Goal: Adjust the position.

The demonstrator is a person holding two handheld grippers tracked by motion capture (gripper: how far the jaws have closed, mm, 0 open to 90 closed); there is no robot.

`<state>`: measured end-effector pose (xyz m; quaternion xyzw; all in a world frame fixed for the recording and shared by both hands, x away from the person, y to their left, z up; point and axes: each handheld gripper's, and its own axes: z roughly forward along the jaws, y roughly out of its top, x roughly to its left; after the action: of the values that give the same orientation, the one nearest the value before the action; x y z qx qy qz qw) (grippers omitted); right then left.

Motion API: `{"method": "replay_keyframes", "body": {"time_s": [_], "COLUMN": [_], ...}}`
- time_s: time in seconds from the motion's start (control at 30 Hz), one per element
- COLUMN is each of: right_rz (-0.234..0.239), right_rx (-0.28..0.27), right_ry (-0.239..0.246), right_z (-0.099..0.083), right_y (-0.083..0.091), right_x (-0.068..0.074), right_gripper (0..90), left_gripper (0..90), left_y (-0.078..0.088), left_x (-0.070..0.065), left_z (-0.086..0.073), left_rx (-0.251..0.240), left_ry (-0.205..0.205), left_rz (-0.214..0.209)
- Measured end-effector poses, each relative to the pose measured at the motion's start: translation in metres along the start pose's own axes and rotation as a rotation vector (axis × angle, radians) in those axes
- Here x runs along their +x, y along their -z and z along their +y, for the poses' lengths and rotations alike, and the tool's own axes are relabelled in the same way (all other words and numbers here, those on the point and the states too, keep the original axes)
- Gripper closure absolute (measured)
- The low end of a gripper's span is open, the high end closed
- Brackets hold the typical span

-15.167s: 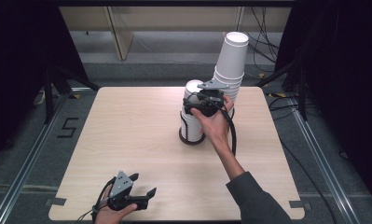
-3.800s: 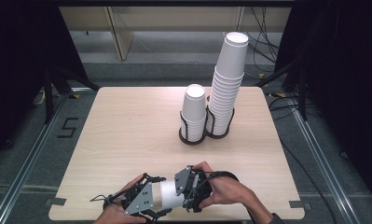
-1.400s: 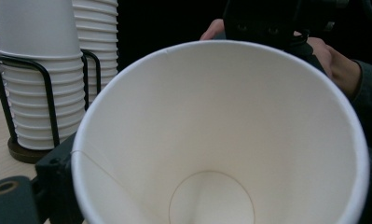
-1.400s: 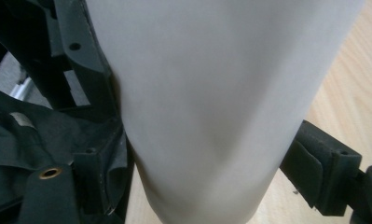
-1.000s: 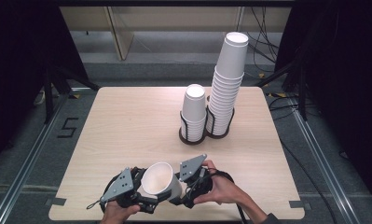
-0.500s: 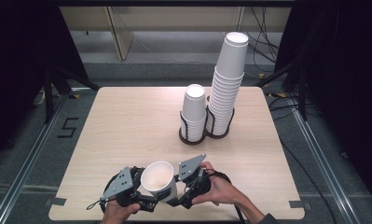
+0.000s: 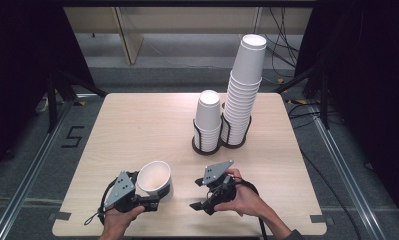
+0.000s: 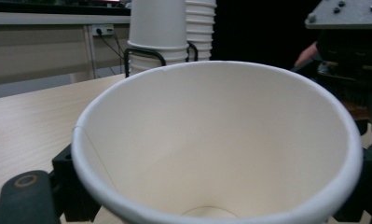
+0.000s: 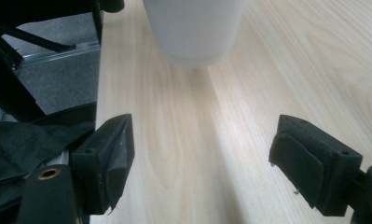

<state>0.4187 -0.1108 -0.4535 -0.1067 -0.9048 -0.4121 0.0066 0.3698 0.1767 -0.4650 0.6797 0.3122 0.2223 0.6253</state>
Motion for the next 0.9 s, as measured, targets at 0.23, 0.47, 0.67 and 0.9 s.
{"method": "replay_keyframes", "body": {"time_s": [0.23, 0.47, 0.67, 0.9], "right_rz": [-0.056, -0.046, -0.060, -0.067], "right_rx": [0.013, 0.008, 0.018, 0.017], "right_ry": [0.000, -0.023, -0.025, -0.034], "right_z": [-0.008, -0.012, -0.016, -0.021], "right_y": [0.004, 0.007, 0.009, 0.013], "right_x": [-0.003, -0.003, -0.002, -0.003], "right_gripper": [21.7, 21.4, 21.2, 21.0], "left_gripper": [12.9, 12.8, 12.7, 12.7], "left_y": [0.002, 0.006, 0.006, 0.006], "left_x": [0.009, 0.019, 0.025, 0.035], "left_z": [-0.001, -0.001, -0.003, -0.006], "left_rx": [0.012, 0.033, 0.045, 0.041], "left_ry": [-0.018, -0.024, -0.026, -0.023], "left_rz": [0.075, 0.146, 0.192, 0.231]}}
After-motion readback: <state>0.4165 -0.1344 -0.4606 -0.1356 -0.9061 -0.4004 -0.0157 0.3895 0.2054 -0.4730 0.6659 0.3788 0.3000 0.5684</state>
